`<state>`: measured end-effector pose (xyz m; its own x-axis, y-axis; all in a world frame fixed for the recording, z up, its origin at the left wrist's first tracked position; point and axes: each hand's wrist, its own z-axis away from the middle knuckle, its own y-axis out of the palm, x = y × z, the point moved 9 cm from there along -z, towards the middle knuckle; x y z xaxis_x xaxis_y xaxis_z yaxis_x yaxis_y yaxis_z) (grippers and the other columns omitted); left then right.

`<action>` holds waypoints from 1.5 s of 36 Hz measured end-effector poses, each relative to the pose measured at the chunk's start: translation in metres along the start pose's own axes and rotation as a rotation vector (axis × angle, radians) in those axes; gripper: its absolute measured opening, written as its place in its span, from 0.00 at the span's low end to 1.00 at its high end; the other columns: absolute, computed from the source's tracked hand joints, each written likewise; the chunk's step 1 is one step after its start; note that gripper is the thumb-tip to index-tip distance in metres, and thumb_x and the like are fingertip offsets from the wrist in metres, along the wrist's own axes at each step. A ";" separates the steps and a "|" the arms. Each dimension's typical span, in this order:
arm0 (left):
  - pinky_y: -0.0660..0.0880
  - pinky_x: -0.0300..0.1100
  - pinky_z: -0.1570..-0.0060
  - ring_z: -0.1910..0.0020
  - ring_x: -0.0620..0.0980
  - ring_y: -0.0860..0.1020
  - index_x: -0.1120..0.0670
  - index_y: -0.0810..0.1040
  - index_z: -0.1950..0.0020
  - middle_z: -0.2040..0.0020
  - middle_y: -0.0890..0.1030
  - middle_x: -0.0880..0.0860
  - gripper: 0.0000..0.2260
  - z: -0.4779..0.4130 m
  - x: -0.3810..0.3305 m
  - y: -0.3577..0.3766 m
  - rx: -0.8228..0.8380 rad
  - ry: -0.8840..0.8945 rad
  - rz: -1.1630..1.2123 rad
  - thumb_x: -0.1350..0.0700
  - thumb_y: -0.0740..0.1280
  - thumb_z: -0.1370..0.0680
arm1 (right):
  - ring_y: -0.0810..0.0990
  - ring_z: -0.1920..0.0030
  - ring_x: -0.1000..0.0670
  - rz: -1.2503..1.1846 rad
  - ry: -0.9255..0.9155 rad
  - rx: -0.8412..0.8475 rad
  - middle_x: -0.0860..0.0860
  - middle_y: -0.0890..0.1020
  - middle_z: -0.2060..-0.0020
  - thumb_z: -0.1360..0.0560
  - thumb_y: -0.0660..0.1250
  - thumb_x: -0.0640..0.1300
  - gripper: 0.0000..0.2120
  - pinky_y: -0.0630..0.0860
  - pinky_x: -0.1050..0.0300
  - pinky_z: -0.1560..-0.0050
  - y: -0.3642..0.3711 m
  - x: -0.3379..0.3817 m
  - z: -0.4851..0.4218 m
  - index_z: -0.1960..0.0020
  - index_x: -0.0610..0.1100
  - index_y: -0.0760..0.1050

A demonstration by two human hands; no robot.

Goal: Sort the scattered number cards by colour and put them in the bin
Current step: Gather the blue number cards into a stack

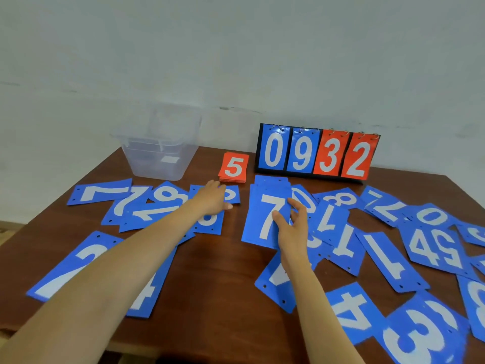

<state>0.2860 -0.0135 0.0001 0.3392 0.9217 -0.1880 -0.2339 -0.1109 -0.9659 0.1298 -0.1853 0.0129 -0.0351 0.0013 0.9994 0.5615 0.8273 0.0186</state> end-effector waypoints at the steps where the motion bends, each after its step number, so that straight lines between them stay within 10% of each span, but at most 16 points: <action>1: 0.57 0.52 0.28 0.24 0.57 0.52 0.58 0.52 0.23 0.22 0.52 0.58 0.31 -0.003 0.001 0.005 0.043 0.001 -0.048 0.45 0.59 0.20 | 0.63 0.28 0.52 0.006 0.007 -0.002 0.57 0.68 0.35 0.22 0.65 0.41 0.18 0.71 0.57 0.38 0.000 -0.003 -0.002 0.35 0.51 0.67; 5: 0.68 0.49 0.35 0.31 0.57 0.67 0.57 0.63 0.27 0.27 0.64 0.58 0.21 -0.005 -0.005 0.010 0.010 0.116 -0.228 0.49 0.54 0.17 | 0.66 0.32 0.54 0.028 0.032 0.001 0.55 0.67 0.32 0.22 0.64 0.41 0.19 0.73 0.73 0.56 -0.001 -0.012 -0.005 0.33 0.50 0.66; 9: 0.75 0.45 0.61 0.53 0.54 0.79 0.56 0.72 0.36 0.44 0.79 0.55 0.14 -0.002 -0.015 -0.002 -0.161 0.208 -0.285 0.63 0.59 0.20 | 0.65 0.31 0.59 0.064 0.002 0.040 0.59 0.65 0.30 0.21 0.63 0.41 0.21 0.68 0.65 0.45 -0.004 -0.013 0.002 0.30 0.54 0.64; 12: 0.74 0.47 0.59 0.52 0.55 0.78 0.58 0.74 0.43 0.47 0.78 0.55 0.09 0.017 -0.028 -0.036 -0.384 0.227 -0.220 0.59 0.57 0.19 | 0.72 0.56 0.77 0.090 -0.004 0.080 0.62 0.69 0.40 0.20 0.60 0.39 0.18 0.75 0.67 0.59 -0.011 -0.011 0.010 0.33 0.53 0.66; 18: 0.78 0.46 0.61 0.56 0.56 0.79 0.62 0.80 0.48 0.52 0.79 0.59 0.08 0.107 -0.048 -0.090 -0.925 0.418 0.099 0.61 0.68 0.25 | 0.77 0.40 0.52 0.085 0.030 0.086 0.56 0.78 0.42 0.20 0.62 0.46 0.10 0.77 0.49 0.43 -0.026 -0.015 0.028 0.43 0.53 0.78; 22: 0.73 0.28 0.54 0.48 0.47 0.77 0.60 0.77 0.43 0.48 0.79 0.55 0.11 0.150 -0.046 -0.090 -0.840 0.381 0.629 0.58 0.60 0.19 | 0.78 0.41 0.49 0.085 0.036 0.044 0.55 0.79 0.43 0.20 0.62 0.45 0.10 0.76 0.43 0.42 -0.040 -0.008 0.045 0.44 0.54 0.79; 26: 0.73 0.33 0.49 0.49 0.42 0.77 0.52 0.77 0.48 0.51 0.79 0.49 0.13 0.178 -0.055 -0.062 -0.614 0.281 1.082 0.51 0.54 0.17 | 0.73 0.40 0.57 0.087 -0.028 0.032 0.58 0.78 0.44 0.20 0.60 0.43 0.10 0.72 0.61 0.44 -0.051 0.007 0.066 0.43 0.50 0.78; 32: 0.66 0.19 0.53 0.52 0.29 0.74 0.56 0.79 0.50 0.51 0.79 0.46 0.12 0.214 -0.083 -0.029 -0.426 0.244 1.247 0.51 0.58 0.19 | 0.72 0.41 0.55 -0.007 0.030 -0.002 0.58 0.77 0.45 0.20 0.53 0.58 0.14 0.67 0.56 0.39 -0.060 0.016 0.095 0.52 0.61 0.77; 41: 0.71 0.24 0.49 0.46 0.34 0.76 0.53 0.77 0.49 0.47 0.78 0.46 0.09 0.233 -0.097 -0.002 -0.319 0.355 0.964 0.65 0.66 0.24 | 0.73 0.37 0.53 0.075 -0.047 0.038 0.56 0.74 0.39 0.27 0.71 0.50 0.19 0.75 0.52 0.40 -0.070 0.027 0.117 0.38 0.54 0.71; 47: 0.68 0.21 0.50 0.48 0.26 0.71 0.49 0.75 0.45 0.46 0.73 0.39 0.12 0.235 -0.104 -0.005 -0.385 0.381 0.834 0.64 0.65 0.23 | 0.72 0.37 0.57 0.041 -0.174 0.083 0.61 0.66 0.33 0.24 0.67 0.39 0.29 0.79 0.56 0.46 -0.067 0.037 0.126 0.28 0.57 0.62; 54: 0.69 0.27 0.49 0.43 0.37 0.71 0.48 0.72 0.40 0.43 0.69 0.39 0.11 0.230 -0.094 -0.017 -0.509 0.344 0.804 0.56 0.65 0.21 | 0.73 0.51 0.72 0.045 -0.121 0.082 0.61 0.72 0.42 0.19 0.58 0.38 0.18 0.72 0.77 0.61 -0.064 0.031 0.121 0.34 0.53 0.71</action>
<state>0.0490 -0.0124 0.0754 0.5149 0.3556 -0.7800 -0.1190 -0.8714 -0.4759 -0.0071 -0.1702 0.0393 -0.1139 0.1035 0.9881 0.4953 0.8681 -0.0338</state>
